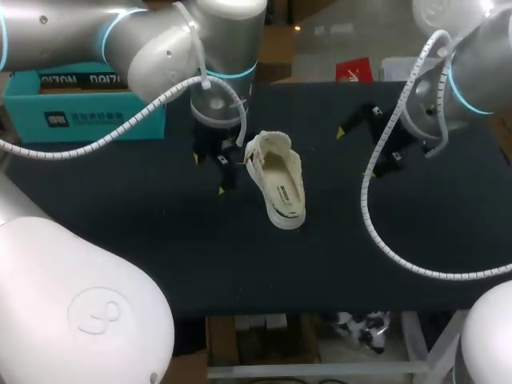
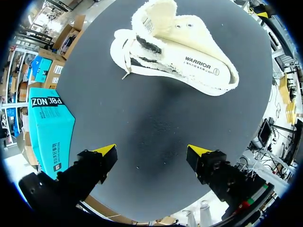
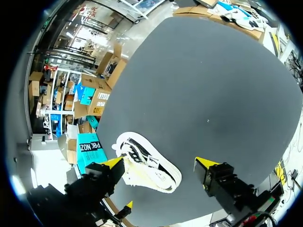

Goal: Open the shoe tongue, take the insole out of the shoe, put the insole back into the shoe, and pack the shoe into the shoebox

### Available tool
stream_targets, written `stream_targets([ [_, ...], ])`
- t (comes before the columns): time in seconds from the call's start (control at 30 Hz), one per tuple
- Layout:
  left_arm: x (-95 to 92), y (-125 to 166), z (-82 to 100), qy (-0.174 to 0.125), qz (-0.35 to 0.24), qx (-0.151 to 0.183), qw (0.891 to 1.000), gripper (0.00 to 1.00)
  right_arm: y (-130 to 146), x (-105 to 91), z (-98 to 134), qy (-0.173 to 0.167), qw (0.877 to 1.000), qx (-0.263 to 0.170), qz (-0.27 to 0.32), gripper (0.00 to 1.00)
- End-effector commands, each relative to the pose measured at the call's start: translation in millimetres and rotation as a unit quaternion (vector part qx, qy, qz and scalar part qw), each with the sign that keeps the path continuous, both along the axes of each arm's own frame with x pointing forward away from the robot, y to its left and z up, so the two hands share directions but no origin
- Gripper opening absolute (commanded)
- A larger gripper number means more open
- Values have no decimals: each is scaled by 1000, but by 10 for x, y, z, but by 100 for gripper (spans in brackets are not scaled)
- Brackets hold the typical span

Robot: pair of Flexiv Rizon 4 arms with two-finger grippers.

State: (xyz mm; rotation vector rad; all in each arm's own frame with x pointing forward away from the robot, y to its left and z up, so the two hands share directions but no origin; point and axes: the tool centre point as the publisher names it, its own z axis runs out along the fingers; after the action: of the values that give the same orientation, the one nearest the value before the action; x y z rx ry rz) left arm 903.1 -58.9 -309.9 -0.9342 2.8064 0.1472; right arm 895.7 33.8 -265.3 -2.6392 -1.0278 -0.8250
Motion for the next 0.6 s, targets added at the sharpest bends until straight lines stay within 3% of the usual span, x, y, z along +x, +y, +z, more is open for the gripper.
stream_targets([
  [0.03,6,-17,-3,0,1,3,1000,100,-86,-45,32,29,997,59,46,100],
  [0.27,6,-17,-3,0,1,3,1000,100,-64,-49,34,8,999,42,31,100],
  [0.6,6,-17,-3,0,1,3,1000,100,2,-95,86,-65,998,20,-9,100],
])
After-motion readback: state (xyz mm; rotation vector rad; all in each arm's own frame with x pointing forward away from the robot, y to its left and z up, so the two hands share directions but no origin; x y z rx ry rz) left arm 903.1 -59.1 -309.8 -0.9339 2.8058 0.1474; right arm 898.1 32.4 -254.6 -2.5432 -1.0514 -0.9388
